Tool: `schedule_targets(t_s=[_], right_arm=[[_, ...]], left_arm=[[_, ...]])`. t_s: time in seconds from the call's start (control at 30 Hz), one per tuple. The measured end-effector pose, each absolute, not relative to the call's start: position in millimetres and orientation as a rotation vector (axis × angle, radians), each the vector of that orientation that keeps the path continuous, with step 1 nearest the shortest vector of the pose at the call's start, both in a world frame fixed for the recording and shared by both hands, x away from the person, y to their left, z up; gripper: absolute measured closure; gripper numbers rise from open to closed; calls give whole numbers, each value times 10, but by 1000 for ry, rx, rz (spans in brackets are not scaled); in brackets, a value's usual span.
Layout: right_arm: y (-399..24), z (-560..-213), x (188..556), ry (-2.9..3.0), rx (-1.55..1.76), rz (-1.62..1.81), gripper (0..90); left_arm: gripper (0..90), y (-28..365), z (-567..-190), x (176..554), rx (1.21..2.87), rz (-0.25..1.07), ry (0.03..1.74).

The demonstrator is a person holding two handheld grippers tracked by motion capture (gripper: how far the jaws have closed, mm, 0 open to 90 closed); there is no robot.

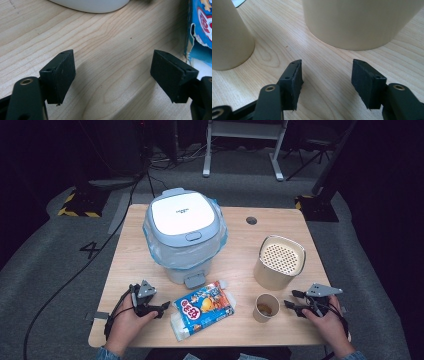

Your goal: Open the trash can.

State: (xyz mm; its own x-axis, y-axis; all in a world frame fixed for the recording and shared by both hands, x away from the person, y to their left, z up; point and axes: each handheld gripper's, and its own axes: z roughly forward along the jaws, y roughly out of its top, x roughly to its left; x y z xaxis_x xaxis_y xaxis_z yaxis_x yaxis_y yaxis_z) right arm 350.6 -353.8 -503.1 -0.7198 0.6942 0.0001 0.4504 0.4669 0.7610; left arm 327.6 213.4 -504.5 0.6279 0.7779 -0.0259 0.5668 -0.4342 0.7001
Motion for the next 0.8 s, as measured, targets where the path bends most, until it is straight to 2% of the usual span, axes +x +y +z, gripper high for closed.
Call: schedule_targets(t_s=[0.1,0.4,0.8], right_arm=[[-3538,-5031,3506,2410,973,1112,425],[-3538,-5031,3506,2409,973,1113,424],[-3539,-5031,3515,2412,967,1113,422]], left_arm=[[219,2138,-5043,3281,2162,395,1046],[339,2224,-4999,3290,2117,357,1058],[444,2279,-4720,3308,2005,332,992]])
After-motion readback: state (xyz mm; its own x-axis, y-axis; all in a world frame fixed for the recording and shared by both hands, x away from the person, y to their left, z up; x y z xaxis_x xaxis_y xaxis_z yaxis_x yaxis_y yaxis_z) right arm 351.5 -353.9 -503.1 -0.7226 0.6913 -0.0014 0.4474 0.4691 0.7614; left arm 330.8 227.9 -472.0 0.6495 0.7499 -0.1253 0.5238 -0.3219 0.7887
